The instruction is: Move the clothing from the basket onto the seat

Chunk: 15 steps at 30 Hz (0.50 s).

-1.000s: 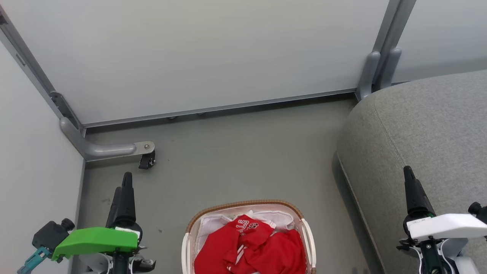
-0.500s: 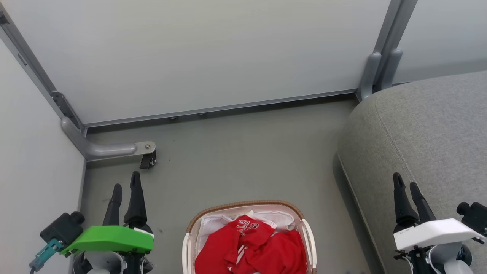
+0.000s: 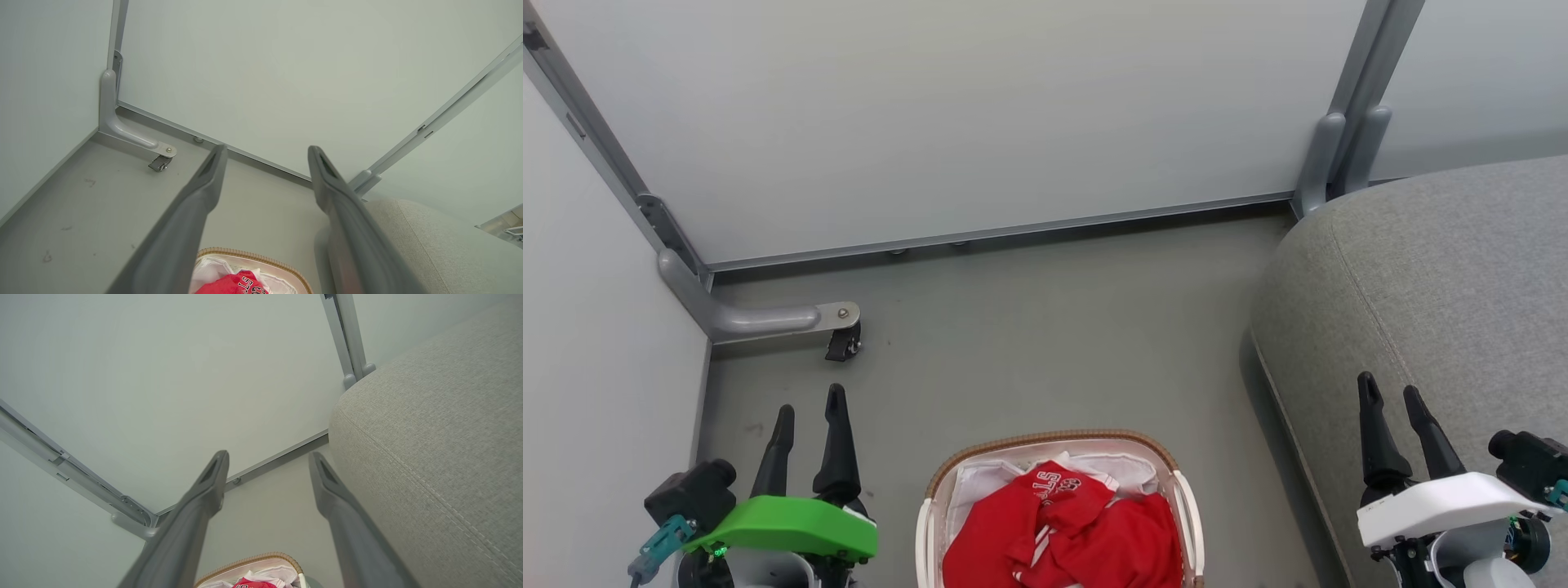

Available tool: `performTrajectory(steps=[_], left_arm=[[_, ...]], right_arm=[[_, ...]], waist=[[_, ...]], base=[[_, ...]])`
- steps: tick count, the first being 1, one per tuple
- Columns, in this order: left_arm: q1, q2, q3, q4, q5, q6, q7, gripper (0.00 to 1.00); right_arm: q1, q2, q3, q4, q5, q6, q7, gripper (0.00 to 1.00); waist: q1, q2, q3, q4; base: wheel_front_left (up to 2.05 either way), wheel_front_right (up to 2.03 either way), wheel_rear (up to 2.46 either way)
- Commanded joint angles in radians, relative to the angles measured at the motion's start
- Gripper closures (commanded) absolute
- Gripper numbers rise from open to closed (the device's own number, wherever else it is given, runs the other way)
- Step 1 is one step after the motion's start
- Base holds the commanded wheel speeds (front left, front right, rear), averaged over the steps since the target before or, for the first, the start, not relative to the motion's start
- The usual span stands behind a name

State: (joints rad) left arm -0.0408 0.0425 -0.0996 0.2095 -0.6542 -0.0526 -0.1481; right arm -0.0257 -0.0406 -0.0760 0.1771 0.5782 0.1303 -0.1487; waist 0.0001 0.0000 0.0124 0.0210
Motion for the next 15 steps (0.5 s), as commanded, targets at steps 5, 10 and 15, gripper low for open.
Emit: performTrajectory(steps=[5,10,15], left_arm=[[0.012,0.008,-0.01,0.01,0.066,0.007,-0.021,0.0],[0.013,0.008,-0.017,0.03,0.106,0.01,-0.032,0.0],[0.013,0.008,-0.023,0.04,0.148,0.012,-0.043,0.0]], right_arm=[[0.01,-0.008,0.004,-0.009,-0.072,0.0,-0.021,0.0],[0.013,-0.008,0.007,-0.011,-0.119,0.0,-0.032,0.0],[0.014,-0.009,0.01,-0.012,-0.167,0.001,-0.044,0.0]], waist=[[-0.0001,0.0,0.0,0.002],[-0.0001,0.0,0.0,0.004],[-0.0001,0.0,0.001,0.007]], base=[[0.0,0.0,0.0],[0.0,0.0,0.0],[0.0,0.0,0.0]])
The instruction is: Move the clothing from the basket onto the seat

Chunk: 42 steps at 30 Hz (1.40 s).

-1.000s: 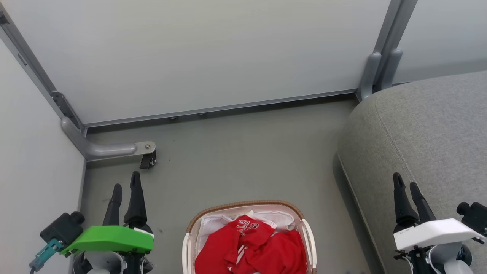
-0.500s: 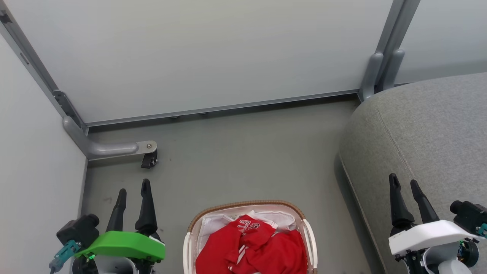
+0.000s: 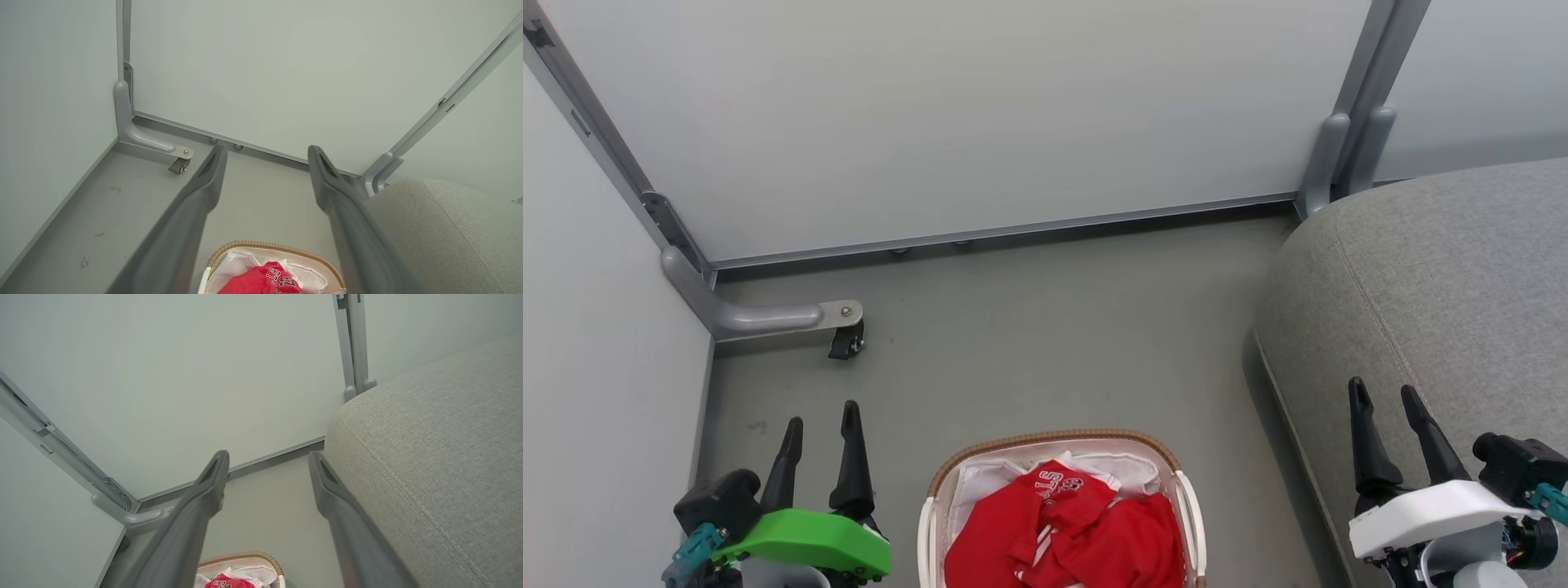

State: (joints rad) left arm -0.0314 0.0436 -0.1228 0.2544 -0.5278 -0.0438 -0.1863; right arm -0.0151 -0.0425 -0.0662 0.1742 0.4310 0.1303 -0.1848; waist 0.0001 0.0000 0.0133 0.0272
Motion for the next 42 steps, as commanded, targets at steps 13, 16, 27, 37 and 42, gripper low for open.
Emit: performTrajectory(steps=[13,16,27,37,42], left_arm=[[0.007,0.008,-0.022,0.019,0.115,0.009,-0.034,0.0],[0.008,0.008,-0.027,0.022,0.135,0.007,-0.04,0.0],[0.011,0.009,-0.041,0.035,0.203,0.01,-0.061,0.0],[0.016,0.01,-0.052,0.052,0.258,0.013,-0.078,0.0],[0.016,0.01,-0.053,0.055,0.263,0.013,-0.078,0.0]], right_arm=[[0.011,-0.008,0.009,-0.015,-0.129,0.0,-0.036,0.0],[0.013,-0.008,0.011,-0.015,-0.151,0.0,-0.041,0.0],[0.019,-0.01,0.016,-0.015,-0.229,0.001,-0.062,0.0],[0.024,-0.01,0.019,-0.007,-0.292,0.001,-0.08,0.0],[0.022,-0.011,0.017,-0.002,-0.299,0.001,-0.082,0.0]], waist=[[-0.0001,0.0,0.002,0.004],[-0.0001,0.0,0.004,0.005],[-0.0001,0.0,0.007,0.008],[-0.0001,0.0,0.009,0.011],[-0.0001,0.0,0.01,0.012]], base=[[0.0,0.0,0.0],[0.0,0.0,0.0],[0.0,0.0,0.0],[0.0,0.0,0.0],[0.0,0.0,0.0]])
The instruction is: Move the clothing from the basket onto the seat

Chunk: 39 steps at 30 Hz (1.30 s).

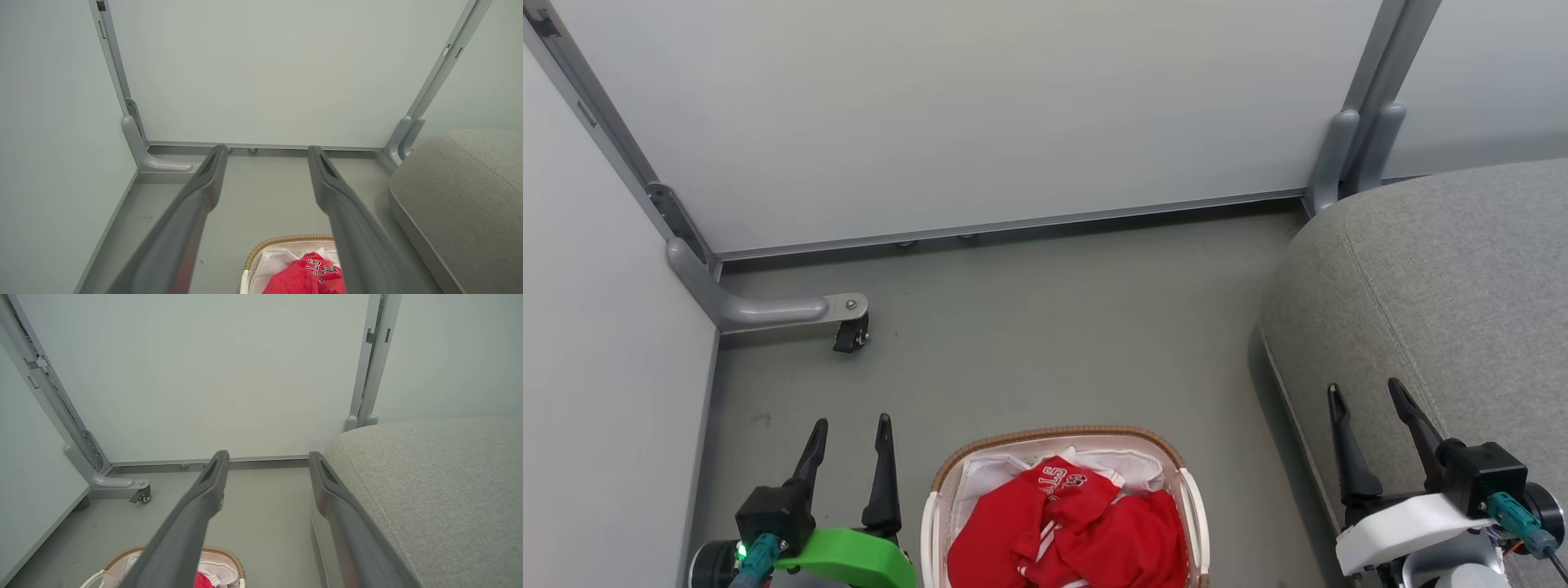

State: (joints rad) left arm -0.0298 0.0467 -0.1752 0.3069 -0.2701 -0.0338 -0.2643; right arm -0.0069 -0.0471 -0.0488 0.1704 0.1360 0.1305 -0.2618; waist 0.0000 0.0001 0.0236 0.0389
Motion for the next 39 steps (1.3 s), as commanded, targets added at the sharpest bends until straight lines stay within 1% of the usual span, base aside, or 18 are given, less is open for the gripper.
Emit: performTrajectory(steps=[1,17,25,31,39], left_arm=[[0.014,0.007,-0.001,0.003,0.004,0.002,0.0,0.0],[0.008,0.006,-0.003,0.009,-0.005,-0.002,0.0,0.0],[-0.01,0.006,-0.017,0.007,-0.006,-0.005,0.0,0.0],[-0.063,0.006,-0.041,0.001,0.003,-0.009,0.0,0.0],[-0.199,0.006,-0.09,0.025,0.024,-0.019,0.0,0.0]], right_arm=[[0.013,-0.006,0.0,0.002,-0.003,0.0,-0.005,0.0],[0.007,-0.006,-0.002,0.001,-0.002,0.0,-0.005,0.0],[-0.008,-0.006,-0.007,-0.008,-0.006,0.0,-0.005,0.0],[-0.043,-0.006,-0.008,-0.021,-0.011,0.0,-0.005,0.0],[-0.138,-0.005,0.004,-0.047,-0.019,0.0,-0.005,0.0]], waist=[[0.0,-0.0001,0.0,0.0],[0.0,-0.0001,0.002,-0.002],[0.0,-0.0001,0.025,-0.008],[0.0,-0.0001,0.097,-0.024],[0.0,-0.0001,0.281,-0.065]], base=[[0.0,0.0,0.0],[0.0,0.0,0.0],[0.0,0.0,0.0],[0.0,0.0,0.0],[0.0,0.0,0.0]])
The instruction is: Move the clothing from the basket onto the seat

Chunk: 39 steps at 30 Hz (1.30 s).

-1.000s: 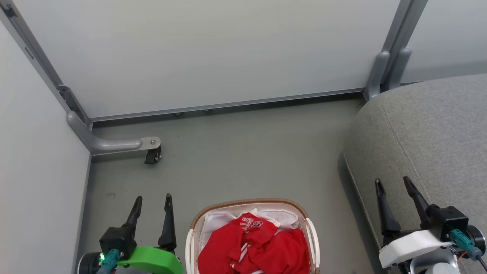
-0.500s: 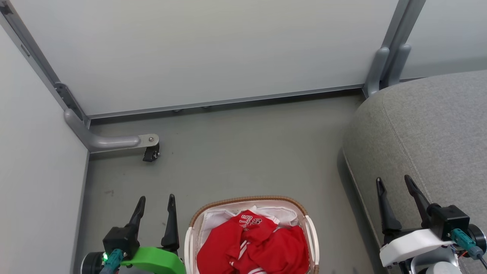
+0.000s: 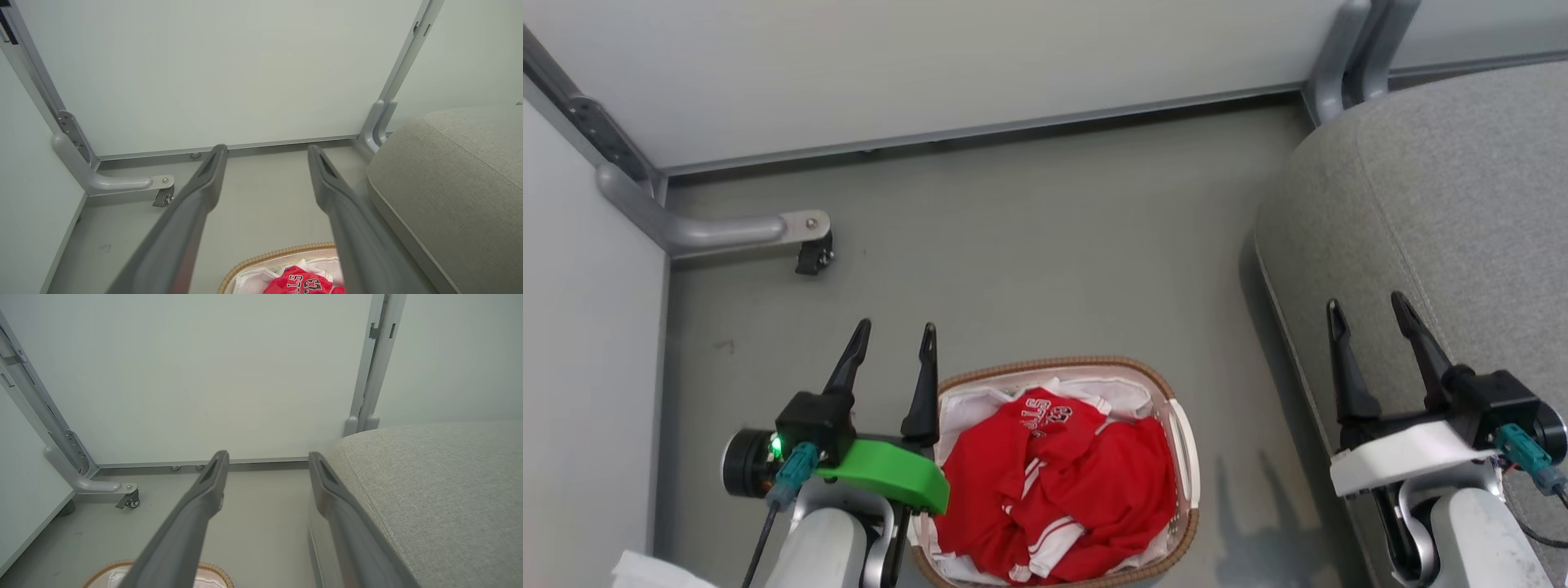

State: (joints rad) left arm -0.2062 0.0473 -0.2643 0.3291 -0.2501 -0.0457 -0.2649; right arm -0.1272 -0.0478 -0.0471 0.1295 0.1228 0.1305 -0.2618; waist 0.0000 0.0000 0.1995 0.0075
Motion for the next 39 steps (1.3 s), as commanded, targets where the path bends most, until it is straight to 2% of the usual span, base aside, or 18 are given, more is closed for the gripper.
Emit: performTrajectory(steps=[1,12,16,27,32,39], left_arm=[[-0.044,0.006,-0.011,0.012,0.01,-0.007,0.001,0.0],[-0.228,0.006,-0.099,0.223,0.132,-0.042,0.001,0.0],[-0.257,0.015,-0.138,0.318,0.186,-0.056,0.001,0.0],[-0.319,0.046,-0.203,0.488,0.233,-0.075,0.001,0.0],[-0.357,0.062,-0.216,0.56,0.24,-0.073,0.001,0.0],[-0.408,0.08,-0.181,0.612,0.213,-0.032,0.001,0.0]], right_arm=[[-0.035,-0.005,0.007,-0.011,-0.006,0.0,-0.005,0.0],[-0.18,-0.004,0.036,-0.032,0.05,0.0,-0.005,0.0],[-0.201,-0.004,0.05,-0.031,0.075,0.0,-0.005,0.0],[-0.22,-0.003,0.102,-0.033,0.147,0.0,-0.005,0.0],[-0.224,-0.004,0.12,-0.036,0.173,0.0,-0.005,0.0],[-0.233,-0.004,0.137,-0.044,0.194,0.0,-0.005,0.0]], waist=[[0.0,0.0,0.136,-0.043],[0.0,0.0,0.389,-0.142],[0.0,0.0,0.436,-0.174],[0.0,0.0,0.524,-0.265],[0.0,0.0,0.551,-0.294],[0.0,0.0,0.582,-0.316]], base=[[0.0,0.0,0.0],[0.0,0.0,0.0],[0.0,0.0,0.0],[0.0,0.0,0.0],[0.0,0.0,0.0],[0.0,0.0,0.0]])
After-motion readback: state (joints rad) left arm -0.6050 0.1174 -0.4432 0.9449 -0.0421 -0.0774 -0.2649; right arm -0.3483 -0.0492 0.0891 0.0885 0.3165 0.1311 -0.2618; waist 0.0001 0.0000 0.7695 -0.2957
